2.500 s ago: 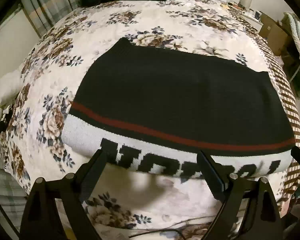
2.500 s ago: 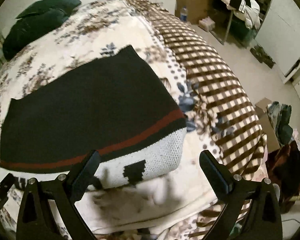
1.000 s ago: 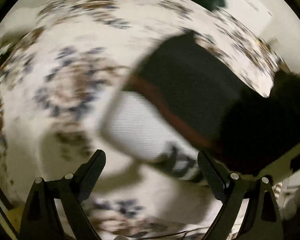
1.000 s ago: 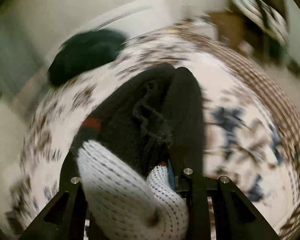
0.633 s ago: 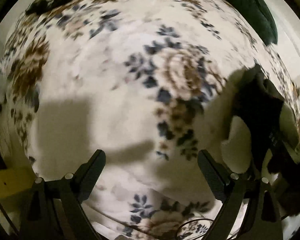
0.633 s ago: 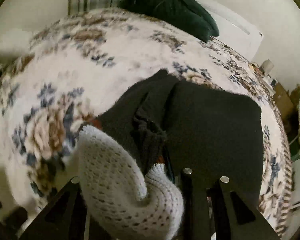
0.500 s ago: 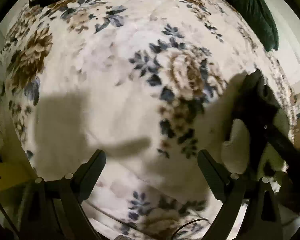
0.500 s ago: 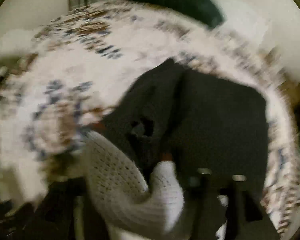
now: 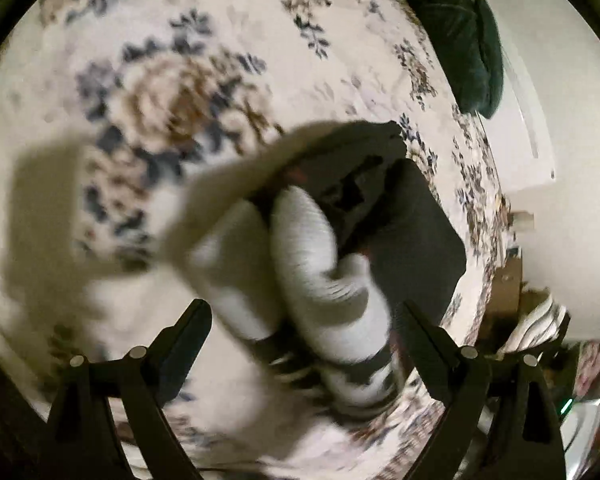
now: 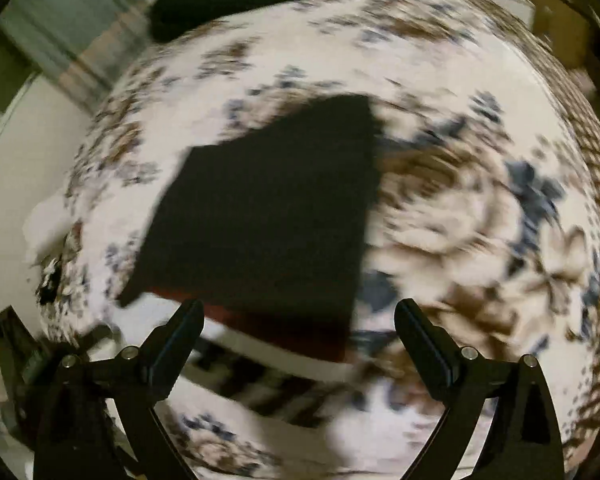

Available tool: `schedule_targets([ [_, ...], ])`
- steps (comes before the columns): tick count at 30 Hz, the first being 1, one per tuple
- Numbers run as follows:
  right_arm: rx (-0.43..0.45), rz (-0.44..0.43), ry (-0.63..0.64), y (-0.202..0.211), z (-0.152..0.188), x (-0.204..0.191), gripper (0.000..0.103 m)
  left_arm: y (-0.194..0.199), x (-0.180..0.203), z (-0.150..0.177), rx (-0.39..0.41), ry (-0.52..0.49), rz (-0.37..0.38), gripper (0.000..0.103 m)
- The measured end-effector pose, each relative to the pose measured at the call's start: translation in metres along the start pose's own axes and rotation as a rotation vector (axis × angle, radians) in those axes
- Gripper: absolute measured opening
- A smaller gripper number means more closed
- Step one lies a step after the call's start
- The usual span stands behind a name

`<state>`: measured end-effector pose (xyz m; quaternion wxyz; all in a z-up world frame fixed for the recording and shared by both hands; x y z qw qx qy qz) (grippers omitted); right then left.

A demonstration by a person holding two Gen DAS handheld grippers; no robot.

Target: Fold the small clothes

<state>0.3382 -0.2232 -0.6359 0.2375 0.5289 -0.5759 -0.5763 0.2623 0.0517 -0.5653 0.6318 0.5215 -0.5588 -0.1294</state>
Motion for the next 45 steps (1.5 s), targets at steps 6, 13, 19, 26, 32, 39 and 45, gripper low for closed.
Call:
schedule_targets([
  [6, -0.052, 0.036, -0.087, -0.016, -0.012, 0.080, 0.098, -0.029, 0.014, -0.012, 0.123, -0.014, -0.045, 0.023],
  [13, -0.109, 0.026, -0.088, -0.043, -0.033, 0.109, 0.098, 0.018, -0.020, -0.014, 0.296, 0.038, -0.156, 0.023],
  [19, -0.155, 0.000, 0.024, -0.062, -0.053, 0.081, 0.098, -0.005, -0.046, -0.013, 0.285, 0.092, -0.136, 0.033],
  [26, -0.242, -0.209, 0.065, -0.082, -0.087, 0.030, 0.102, 0.026, -0.045, 0.021, 0.304, 0.235, 0.011, 0.089],
  [32, -0.356, -0.373, 0.033, -0.140, -0.111, -0.012, 0.102, -0.010, -0.023, 0.036, 0.300, 0.187, 0.050, 0.089],
  [39, -0.498, -0.473, -0.060, -0.213, -0.127, -0.035, 0.103, -0.067, -0.034, 0.013, 0.305, 0.233, 0.123, 0.103],
  [45, -0.502, -0.500, -0.028, -0.221, -0.129, -0.055, 0.068, -0.064, -0.035, -0.006, 0.373, 0.232, 0.121, 0.091],
])
Point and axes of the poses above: each gripper's, at about its wrist camera, not at the fingertips, and y roughly against the way its jaws point, x to its right, z to its underside, the point moved 10 cm from there along -y, roughly the way its jaws point, and after that the axes turned 12 degrees about -y, right-handed, at the moved point
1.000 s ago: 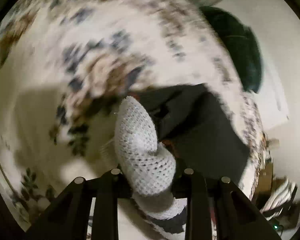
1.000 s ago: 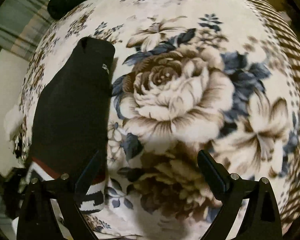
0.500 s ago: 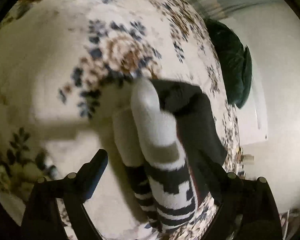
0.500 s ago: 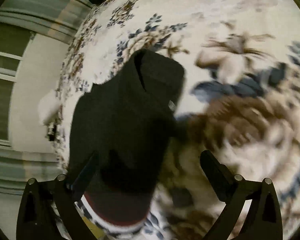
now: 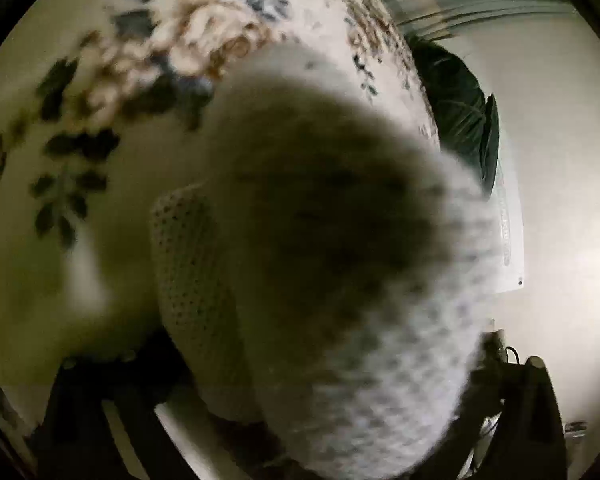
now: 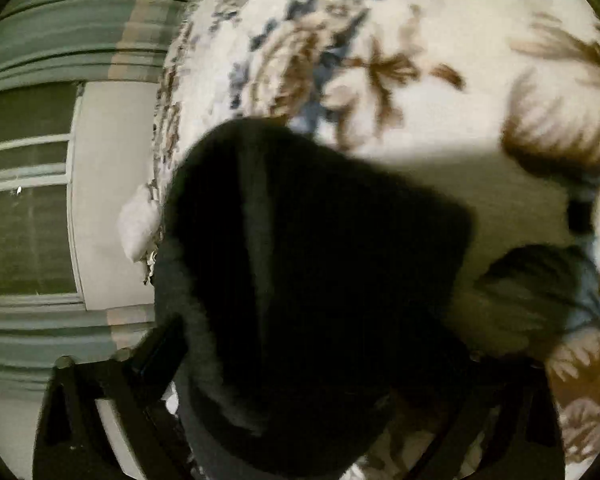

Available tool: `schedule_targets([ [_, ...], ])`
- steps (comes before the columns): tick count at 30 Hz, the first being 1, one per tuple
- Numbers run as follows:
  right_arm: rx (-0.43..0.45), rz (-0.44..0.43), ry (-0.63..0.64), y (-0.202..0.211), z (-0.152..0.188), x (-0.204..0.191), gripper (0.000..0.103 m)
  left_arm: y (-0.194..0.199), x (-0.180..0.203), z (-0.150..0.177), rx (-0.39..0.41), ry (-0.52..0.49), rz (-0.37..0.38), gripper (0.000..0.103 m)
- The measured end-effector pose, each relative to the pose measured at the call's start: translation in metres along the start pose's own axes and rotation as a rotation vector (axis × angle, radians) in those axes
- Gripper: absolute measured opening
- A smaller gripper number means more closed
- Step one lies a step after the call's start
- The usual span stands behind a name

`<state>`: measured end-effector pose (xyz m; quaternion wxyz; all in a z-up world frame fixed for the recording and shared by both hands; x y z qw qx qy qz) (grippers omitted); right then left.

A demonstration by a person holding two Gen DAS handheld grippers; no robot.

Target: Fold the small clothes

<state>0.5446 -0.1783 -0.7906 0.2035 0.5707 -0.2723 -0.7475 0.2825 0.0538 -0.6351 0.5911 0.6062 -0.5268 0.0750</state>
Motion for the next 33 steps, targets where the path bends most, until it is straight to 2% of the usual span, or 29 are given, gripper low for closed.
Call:
schedule_targets([
  [1, 0.022, 0.034, 0.004, -0.002, 0.000, 0.000, 0.047, 0.001, 0.003, -0.003, 0.008, -0.013, 0.002, 0.087],
  [2, 0.041, 0.035, -0.008, -0.001, -0.001, 0.000, 0.042, 0.003, 0.007, -0.007, 0.005, -0.035, -0.002, 0.082],
  [4, 0.075, 0.017, -0.031, 0.004, 0.001, -0.003, 0.037, 0.005, 0.013, -0.015, -0.018, -0.077, -0.008, 0.079],
  [8, 0.169, -0.031, -0.114, 0.036, 0.034, 0.004, 0.034, 0.002, 0.030, -0.033, -0.113, -0.197, -0.008, 0.078],
  [10, 0.215, -0.042, -0.193, 0.058, 0.074, 0.023, 0.034, -0.010, 0.048, -0.042, -0.208, -0.289, 0.022, 0.078],
  [13, 0.257, -0.055, -0.333, 0.083, 0.144, 0.056, 0.034, -0.042, 0.078, -0.029, -0.460, -0.506, 0.085, 0.078],
  [15, 0.273, -0.056, -0.426, 0.087, 0.191, 0.074, 0.034, -0.059, 0.089, -0.011, -0.575, -0.631, 0.096, 0.079],
  [16, 0.270, -0.047, -0.448, 0.084, 0.204, 0.080, 0.036, -0.065, 0.093, -0.005, -0.614, -0.699, 0.086, 0.080],
  [17, 0.264, -0.031, -0.458, 0.079, 0.210, 0.086, 0.041, -0.066, 0.096, -0.004, -0.633, -0.725, 0.082, 0.082],
  [18, 0.255, -0.014, -0.473, 0.076, 0.209, 0.090, 0.045, -0.068, 0.096, -0.005, -0.654, -0.726, 0.083, 0.082],
  [19, 0.238, 0.007, -0.483, 0.075, 0.207, 0.093, 0.056, -0.066, 0.097, -0.007, -0.670, -0.712, 0.088, 0.083],
  [20, 0.220, 0.036, -0.473, 0.079, 0.203, 0.093, 0.060, -0.062, 0.095, -0.008, -0.685, -0.683, 0.089, 0.083],
  [22, 0.224, 0.102, -0.414, 0.095, 0.200, 0.092, 0.063, -0.046, 0.092, -0.008, -0.669, -0.634, 0.089, 0.083],
  [24, 0.276, 0.219, -0.327, 0.126, 0.195, 0.083, 0.065, -0.024, 0.090, -0.014, -0.622, -0.590, 0.092, 0.081],
  [25, 0.299, 0.242, -0.300, 0.136, 0.189, 0.080, 0.065, -0.013, 0.087, -0.007, -0.605, -0.582, 0.095, 0.081],
  [26, 0.326, 0.257, -0.252, 0.147, 0.179, 0.069, 0.066, -0.007, 0.087, -0.010, -0.580, -0.577, 0.093, 0.081],
  [27, 0.331, 0.256, -0.215, 0.150, 0.168, 0.060, 0.069, -0.003, 0.086, -0.014, -0.555, -0.575, 0.090, 0.081],
  [30, 0.323, 0.250, -0.076, 0.145, 0.129, 0.036, 0.069, 0.000, 0.085, -0.017, -0.503, -0.549, 0.080, 0.081],
  [33, 0.256, 0.258, 0.056, 0.096, 0.077, 0.008, 0.069, -0.012, 0.084, -0.015, -0.490, -0.503, 0.087, 0.081],
])
Point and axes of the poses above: each gripper's, at about its wrist camera, not at the fingertips, and y roughly against the way its jaws point, x to its right, z to its underside, the point moved 10 cm from there along -y, roughly the way its jaws point, and after that the axes turned 12 degrees about -y, right-handed, at the moved point
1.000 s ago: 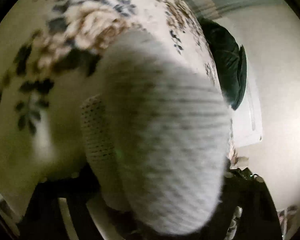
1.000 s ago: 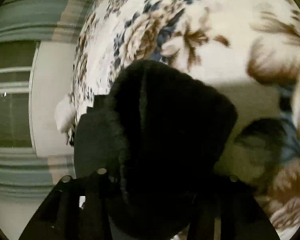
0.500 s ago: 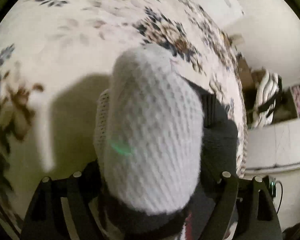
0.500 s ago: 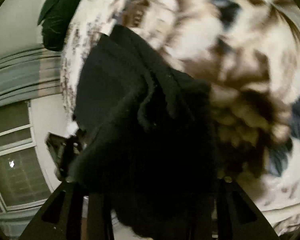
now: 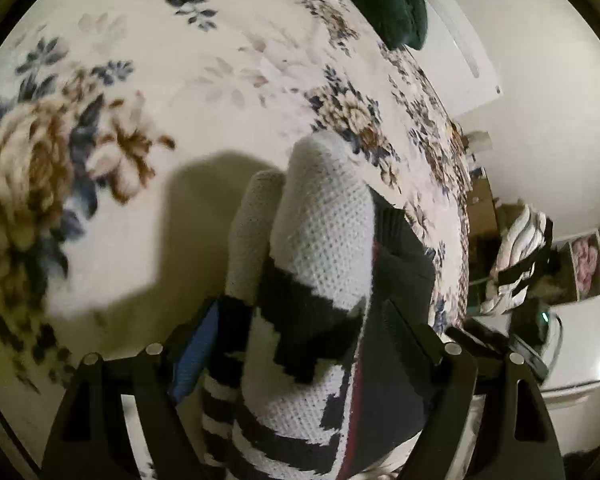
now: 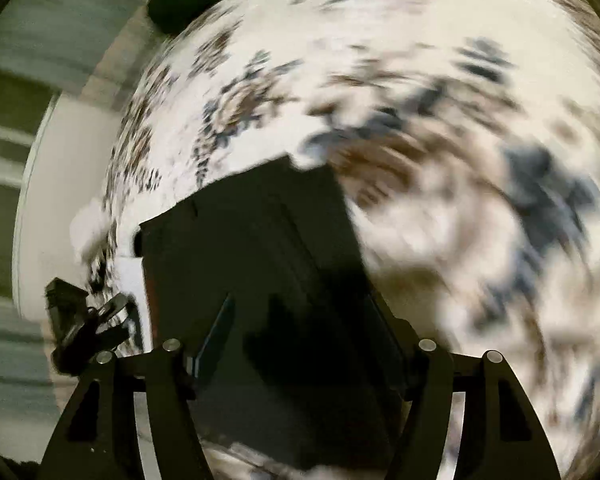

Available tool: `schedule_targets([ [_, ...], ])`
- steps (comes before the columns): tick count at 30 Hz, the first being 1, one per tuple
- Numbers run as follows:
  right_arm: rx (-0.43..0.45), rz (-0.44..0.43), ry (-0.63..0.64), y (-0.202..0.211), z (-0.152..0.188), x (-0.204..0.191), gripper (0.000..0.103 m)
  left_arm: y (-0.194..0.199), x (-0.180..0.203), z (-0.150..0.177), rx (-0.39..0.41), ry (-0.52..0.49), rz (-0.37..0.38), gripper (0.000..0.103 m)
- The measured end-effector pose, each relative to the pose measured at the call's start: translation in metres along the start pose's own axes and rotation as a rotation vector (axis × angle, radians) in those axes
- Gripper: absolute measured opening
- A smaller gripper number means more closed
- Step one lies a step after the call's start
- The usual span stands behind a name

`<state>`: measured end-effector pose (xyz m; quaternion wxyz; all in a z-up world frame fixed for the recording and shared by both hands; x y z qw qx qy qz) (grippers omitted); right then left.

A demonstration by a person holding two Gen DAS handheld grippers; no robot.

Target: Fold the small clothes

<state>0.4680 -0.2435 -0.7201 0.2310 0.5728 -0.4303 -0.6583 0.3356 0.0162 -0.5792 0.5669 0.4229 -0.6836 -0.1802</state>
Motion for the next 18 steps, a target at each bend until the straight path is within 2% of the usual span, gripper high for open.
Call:
schedule_targets([
  [3, -0.064, 0.012, 0.054, -0.034, -0.010, -0.014, 0.069, -0.010, 0.001, -0.001, 0.000, 0.002, -0.004, 0.081],
  [4, -0.083, 0.047, 0.060, -0.051, -0.013, -0.016, 0.066, -0.009, -0.001, 0.000, -0.005, -0.011, -0.017, 0.081],
  [5, -0.087, 0.049, 0.062, -0.052, -0.010, -0.006, 0.033, -0.016, -0.002, -0.003, -0.017, -0.040, -0.050, 0.081],
  [6, -0.070, 0.049, 0.067, -0.053, -0.011, -0.010, 0.019, -0.018, -0.005, -0.002, -0.027, -0.057, -0.079, 0.081],
  [7, -0.051, 0.088, 0.076, -0.051, -0.010, -0.008, 0.018, -0.020, -0.008, -0.001, -0.035, -0.068, -0.087, 0.081],
  [9, -0.025, 0.137, 0.082, -0.044, -0.013, 0.001, 0.018, -0.031, -0.017, -0.001, -0.063, -0.060, -0.084, 0.092],
  [10, -0.041, 0.130, 0.057, -0.043, -0.013, 0.009, 0.020, -0.032, -0.019, 0.000, -0.063, -0.051, -0.070, 0.092],
  [12, -0.116, 0.084, -0.014, -0.044, -0.008, 0.029, 0.046, -0.037, -0.025, 0.003, -0.073, -0.017, -0.010, 0.095],
  [13, -0.138, 0.073, -0.041, -0.045, -0.007, 0.039, 0.075, -0.037, -0.027, 0.005, -0.075, -0.007, 0.008, 0.096],
  [14, -0.150, 0.059, -0.048, -0.044, -0.005, 0.046, 0.088, -0.039, -0.030, 0.008, -0.079, 0.017, 0.050, 0.098],
  [16, -0.224, -0.028, -0.066, -0.052, 0.003, 0.052, 0.091, -0.044, -0.035, 0.013, -0.087, 0.049, 0.099, 0.103],
  [18, -0.273, -0.064, -0.066, -0.063, 0.008, 0.060, 0.093, -0.051, -0.037, 0.015, -0.089, 0.087, 0.162, 0.103],
])
Point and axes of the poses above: each gripper's, at about its wrist camera, not at the fingertips, and y roughly against the way its jaws point, x to its right, z to its underside, the point moved 10 cm from there along -y, roughly the way its jaws point, and after that the axes turned 12 degrees about -y, right-handed, at the moved point
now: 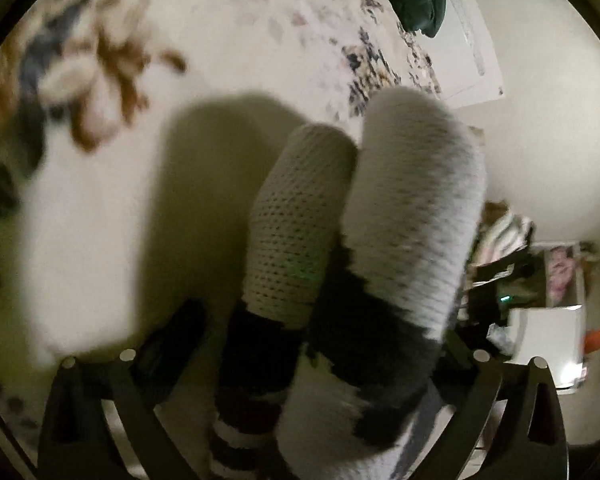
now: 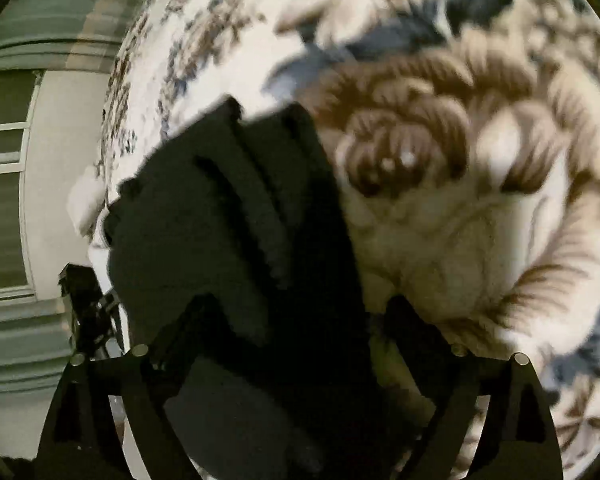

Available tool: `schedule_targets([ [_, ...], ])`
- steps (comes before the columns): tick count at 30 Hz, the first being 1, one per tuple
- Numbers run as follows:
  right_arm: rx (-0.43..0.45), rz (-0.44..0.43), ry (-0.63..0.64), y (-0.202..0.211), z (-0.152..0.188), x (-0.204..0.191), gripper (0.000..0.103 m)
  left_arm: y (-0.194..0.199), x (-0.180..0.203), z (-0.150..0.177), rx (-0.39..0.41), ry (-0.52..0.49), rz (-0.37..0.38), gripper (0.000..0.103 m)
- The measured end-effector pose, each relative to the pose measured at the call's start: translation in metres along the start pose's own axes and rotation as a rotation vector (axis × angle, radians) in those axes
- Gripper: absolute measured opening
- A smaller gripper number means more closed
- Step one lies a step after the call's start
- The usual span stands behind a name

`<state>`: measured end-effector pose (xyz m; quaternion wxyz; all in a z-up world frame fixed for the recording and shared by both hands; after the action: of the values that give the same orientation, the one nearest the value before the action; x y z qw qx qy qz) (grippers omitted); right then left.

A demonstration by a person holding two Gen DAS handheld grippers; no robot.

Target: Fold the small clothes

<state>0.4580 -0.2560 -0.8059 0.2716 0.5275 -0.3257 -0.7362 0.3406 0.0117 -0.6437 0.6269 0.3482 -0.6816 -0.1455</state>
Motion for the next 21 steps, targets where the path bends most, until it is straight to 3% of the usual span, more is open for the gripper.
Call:
schedule_targets([
  [3, -0.044, -0.058, -0.004, -0.009, 0.000, 0.001, 0.103, -0.010, 0.005, -0.002, -0.018, -0.009, 0.036, 0.103],
  [9, -0.140, -0.192, 0.003, -0.025, 0.005, -0.025, 0.101, -0.027, 0.037, -0.008, -0.051, -0.101, 0.105, 0.100],
  [11, -0.133, -0.144, 0.061, -0.033, 0.010, -0.034, 0.070, -0.029, 0.052, -0.009, -0.044, -0.164, 0.080, 0.092],
  [14, -0.089, -0.180, 0.004, -0.023, 0.008, -0.033, 0.045, -0.020, 0.058, -0.012, -0.019, -0.167, 0.074, 0.066],
  [16, -0.056, -0.185, 0.007, -0.014, 0.010, -0.033, 0.039, -0.014, 0.063, -0.012, -0.018, -0.175, 0.070, 0.062],
  [21, 0.016, -0.161, 0.028, 0.004, 0.015, -0.039, 0.038, -0.016, 0.096, -0.021, -0.035, -0.233, 0.048, 0.060],
])
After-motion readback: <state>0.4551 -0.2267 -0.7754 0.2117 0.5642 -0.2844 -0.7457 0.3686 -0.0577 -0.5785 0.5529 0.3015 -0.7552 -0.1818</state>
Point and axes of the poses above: each gripper's, at about its wrist camera, not at the fingertips, and y roughly against the way its jaws point, x to its right, z to its underside, the point moved 10 cm from there along -y, roughly the way its jaws point, and after that the axes turned 12 degrees about -y, right-handed, at the moved point
